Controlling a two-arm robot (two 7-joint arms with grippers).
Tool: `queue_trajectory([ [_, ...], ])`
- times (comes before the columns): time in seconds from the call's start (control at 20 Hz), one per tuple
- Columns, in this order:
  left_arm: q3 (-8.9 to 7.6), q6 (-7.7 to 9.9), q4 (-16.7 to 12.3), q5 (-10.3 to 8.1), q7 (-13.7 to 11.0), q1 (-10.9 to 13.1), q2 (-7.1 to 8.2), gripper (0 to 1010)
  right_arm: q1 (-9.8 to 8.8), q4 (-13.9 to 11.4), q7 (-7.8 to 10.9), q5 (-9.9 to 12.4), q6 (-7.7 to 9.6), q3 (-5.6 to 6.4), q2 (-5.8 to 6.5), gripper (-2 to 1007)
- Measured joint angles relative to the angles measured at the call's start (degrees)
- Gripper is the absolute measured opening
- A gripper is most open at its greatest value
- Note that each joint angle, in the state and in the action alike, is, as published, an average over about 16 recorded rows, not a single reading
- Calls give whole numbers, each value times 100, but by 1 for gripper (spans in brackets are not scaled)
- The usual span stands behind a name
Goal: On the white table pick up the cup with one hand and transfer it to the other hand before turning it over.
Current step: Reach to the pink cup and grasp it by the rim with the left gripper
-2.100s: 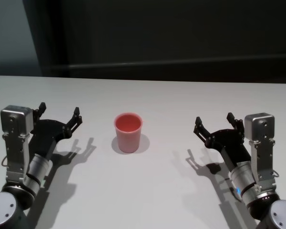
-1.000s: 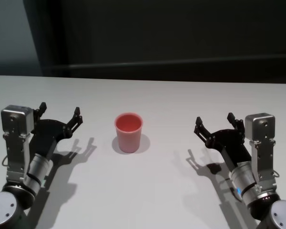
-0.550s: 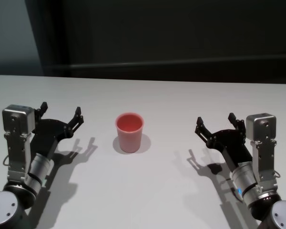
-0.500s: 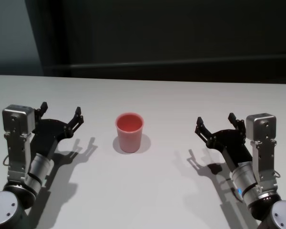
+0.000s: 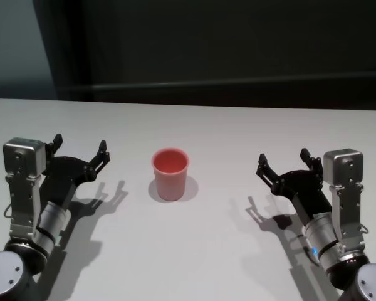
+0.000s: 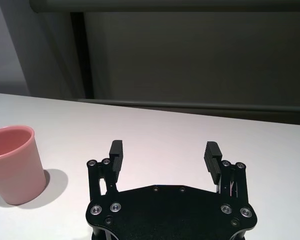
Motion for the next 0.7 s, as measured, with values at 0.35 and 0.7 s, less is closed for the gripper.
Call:
queue_trajectory([
  [0.35,0,0,0,0,0,0,0,1001,0,0,0,0,0,0,0,1000],
  [0.7,-9,-16,0,7,-16,-8,-3,1001,0,0,0,0,0,0,0,1000],
])
